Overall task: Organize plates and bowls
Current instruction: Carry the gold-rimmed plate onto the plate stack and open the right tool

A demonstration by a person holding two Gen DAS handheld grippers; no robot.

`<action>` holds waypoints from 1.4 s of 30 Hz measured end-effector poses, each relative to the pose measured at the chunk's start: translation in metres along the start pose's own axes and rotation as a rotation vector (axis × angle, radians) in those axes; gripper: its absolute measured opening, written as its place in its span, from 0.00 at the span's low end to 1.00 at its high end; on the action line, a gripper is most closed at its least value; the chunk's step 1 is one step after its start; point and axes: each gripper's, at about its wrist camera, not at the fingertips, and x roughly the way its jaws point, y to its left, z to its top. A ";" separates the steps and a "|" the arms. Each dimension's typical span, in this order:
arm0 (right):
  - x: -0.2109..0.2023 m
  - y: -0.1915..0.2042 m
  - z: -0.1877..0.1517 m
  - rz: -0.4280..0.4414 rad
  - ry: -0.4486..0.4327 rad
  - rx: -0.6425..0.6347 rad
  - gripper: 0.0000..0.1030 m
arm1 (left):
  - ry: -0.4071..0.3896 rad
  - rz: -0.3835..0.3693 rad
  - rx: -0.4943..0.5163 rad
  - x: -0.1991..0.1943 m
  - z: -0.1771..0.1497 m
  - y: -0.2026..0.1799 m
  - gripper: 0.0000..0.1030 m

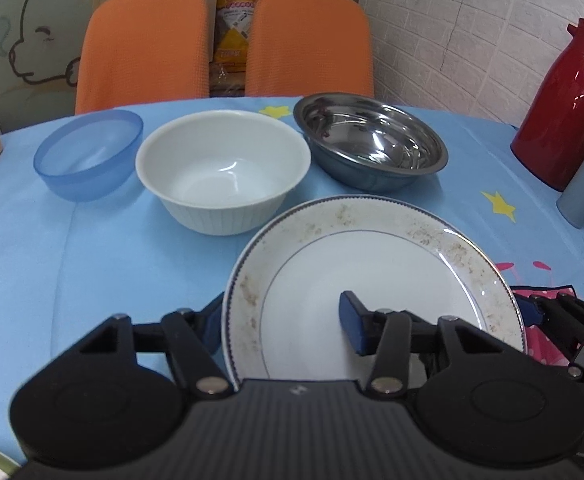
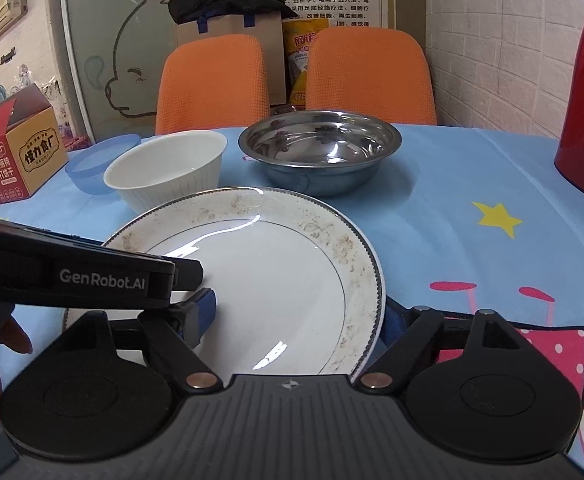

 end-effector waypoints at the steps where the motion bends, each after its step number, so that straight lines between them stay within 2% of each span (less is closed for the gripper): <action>1: -0.002 -0.001 0.000 -0.011 -0.001 0.018 1.00 | 0.001 0.001 -0.006 -0.003 -0.001 0.000 0.43; 5: -0.016 0.009 -0.006 -0.040 -0.011 0.031 1.00 | -0.006 0.004 -0.012 -0.017 -0.009 0.003 0.42; 9: -0.031 0.021 -0.015 -0.026 -0.025 0.059 1.00 | -0.010 0.000 -0.022 -0.033 -0.018 0.011 0.42; 15: -0.062 0.053 -0.015 -0.035 -0.081 0.032 1.00 | -0.079 0.004 -0.050 -0.082 -0.034 0.027 0.42; 21: -0.086 0.106 -0.021 0.045 -0.128 -0.006 1.00 | -0.143 0.083 -0.091 -0.141 -0.069 0.070 0.42; 27: -0.095 0.167 -0.041 0.147 -0.108 -0.053 1.00 | -0.151 0.179 -0.135 -0.179 -0.115 0.119 0.42; 30: -0.097 0.189 -0.055 0.178 -0.083 -0.074 1.00 | -0.147 0.197 -0.155 -0.186 -0.134 0.136 0.42; 37: -0.098 0.208 -0.066 0.157 -0.080 -0.137 1.00 | -0.168 0.163 -0.168 -0.187 -0.148 0.143 0.43; 39: -0.096 0.210 -0.065 0.142 -0.070 -0.159 1.00 | -0.167 0.116 -0.200 -0.185 -0.152 0.148 0.50; 42: -0.092 0.209 -0.067 0.158 -0.040 -0.171 1.00 | -0.179 0.085 -0.225 -0.185 -0.155 0.152 0.51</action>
